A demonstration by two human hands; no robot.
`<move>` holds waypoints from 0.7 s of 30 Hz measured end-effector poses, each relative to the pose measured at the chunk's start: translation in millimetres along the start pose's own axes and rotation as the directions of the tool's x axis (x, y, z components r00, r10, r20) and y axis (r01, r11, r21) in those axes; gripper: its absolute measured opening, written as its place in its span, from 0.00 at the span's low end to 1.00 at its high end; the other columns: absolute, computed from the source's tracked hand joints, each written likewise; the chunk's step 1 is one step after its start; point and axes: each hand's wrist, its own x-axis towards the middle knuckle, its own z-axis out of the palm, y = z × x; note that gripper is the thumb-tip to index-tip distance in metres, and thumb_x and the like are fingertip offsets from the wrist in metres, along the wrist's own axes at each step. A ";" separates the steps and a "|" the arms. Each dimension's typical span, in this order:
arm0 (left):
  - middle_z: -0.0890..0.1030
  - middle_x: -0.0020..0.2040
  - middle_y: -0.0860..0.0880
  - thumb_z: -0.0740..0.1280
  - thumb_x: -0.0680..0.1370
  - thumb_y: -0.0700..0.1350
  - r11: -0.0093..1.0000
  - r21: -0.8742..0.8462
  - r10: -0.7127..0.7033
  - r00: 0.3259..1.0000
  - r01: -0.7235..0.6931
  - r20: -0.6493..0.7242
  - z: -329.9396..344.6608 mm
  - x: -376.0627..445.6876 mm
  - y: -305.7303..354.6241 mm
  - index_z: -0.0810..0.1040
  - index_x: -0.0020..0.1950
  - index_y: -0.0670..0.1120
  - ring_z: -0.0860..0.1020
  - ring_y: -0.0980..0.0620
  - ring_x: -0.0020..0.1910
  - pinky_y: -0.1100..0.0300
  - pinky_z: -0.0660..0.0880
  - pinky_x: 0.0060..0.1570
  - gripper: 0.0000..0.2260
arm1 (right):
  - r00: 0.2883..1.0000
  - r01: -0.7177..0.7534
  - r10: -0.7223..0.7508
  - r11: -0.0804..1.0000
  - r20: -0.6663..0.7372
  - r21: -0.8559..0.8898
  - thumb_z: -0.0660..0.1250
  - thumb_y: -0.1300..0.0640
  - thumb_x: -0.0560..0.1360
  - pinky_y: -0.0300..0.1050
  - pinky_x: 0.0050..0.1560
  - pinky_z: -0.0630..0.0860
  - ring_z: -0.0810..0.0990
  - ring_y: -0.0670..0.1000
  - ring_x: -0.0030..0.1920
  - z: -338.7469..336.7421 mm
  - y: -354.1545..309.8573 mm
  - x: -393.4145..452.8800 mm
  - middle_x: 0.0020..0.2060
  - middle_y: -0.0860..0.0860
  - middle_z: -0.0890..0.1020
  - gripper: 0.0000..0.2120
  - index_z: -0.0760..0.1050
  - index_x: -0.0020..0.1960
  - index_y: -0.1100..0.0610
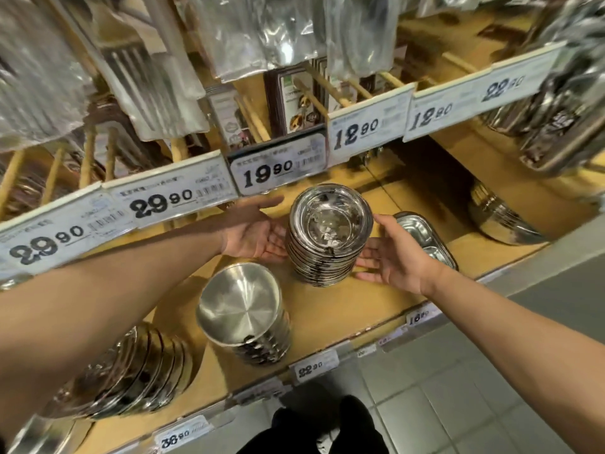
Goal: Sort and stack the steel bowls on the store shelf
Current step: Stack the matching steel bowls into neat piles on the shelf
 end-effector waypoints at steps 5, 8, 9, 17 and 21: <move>0.75 0.67 0.30 0.50 0.76 0.73 0.998 0.017 -0.065 0.997 0.066 -0.049 20.4 7.2 3.0 0.74 0.64 0.32 0.74 0.34 0.66 0.45 0.73 0.60 0.45 | 0.995 0.022 -0.023 1.000 -0.100 -0.016 0.57 0.25 0.71 0.56 0.66 0.72 0.74 0.55 0.55 -2.4 -0.6 -2.7 0.53 0.56 0.76 0.39 0.77 0.62 0.58; 0.71 0.71 0.30 0.49 0.79 0.70 0.993 0.045 -0.105 0.990 0.110 -0.097 32.3 12.9 3.4 0.68 0.73 0.32 0.69 0.32 0.71 0.45 0.67 0.68 0.43 | 0.987 0.024 -0.027 0.999 -0.161 -0.022 0.56 0.25 0.72 0.57 0.64 0.73 0.74 0.55 0.54 -1.3 -0.7 -2.1 0.54 0.57 0.76 0.44 0.76 0.69 0.60; 0.72 0.70 0.30 0.51 0.79 0.70 0.992 0.054 -0.108 0.988 0.114 -0.113 35.5 14.8 3.3 0.68 0.73 0.34 0.70 0.32 0.70 0.45 0.66 0.69 0.42 | 0.986 0.027 -0.029 1.000 -0.166 -0.014 0.56 0.25 0.72 0.57 0.65 0.72 0.74 0.55 0.55 -0.6 -0.6 -2.5 0.54 0.57 0.76 0.44 0.75 0.70 0.59; 0.80 0.53 0.37 0.64 0.77 0.64 0.992 -0.074 -0.107 0.987 0.098 -0.123 50.8 25.3 4.5 0.76 0.62 0.42 0.74 0.31 0.63 0.36 0.81 0.40 0.27 | 0.993 0.088 -0.074 0.983 -0.093 0.162 0.57 0.25 0.72 0.71 0.59 0.75 0.76 0.60 0.61 13.1 3.2 -2.5 0.62 0.56 0.78 0.34 0.72 0.67 0.47; 0.74 0.68 0.33 0.64 0.79 0.61 0.985 -0.126 -0.134 0.980 0.116 -0.147 67.7 32.7 9.1 0.77 0.64 0.42 0.74 0.30 0.63 0.33 0.79 0.50 0.24 | 0.995 0.078 -0.067 0.983 -0.068 0.167 0.54 0.25 0.72 0.62 0.49 0.79 0.76 0.58 0.61 14.9 4.9 1.0 0.62 0.54 0.79 0.32 0.75 0.65 0.44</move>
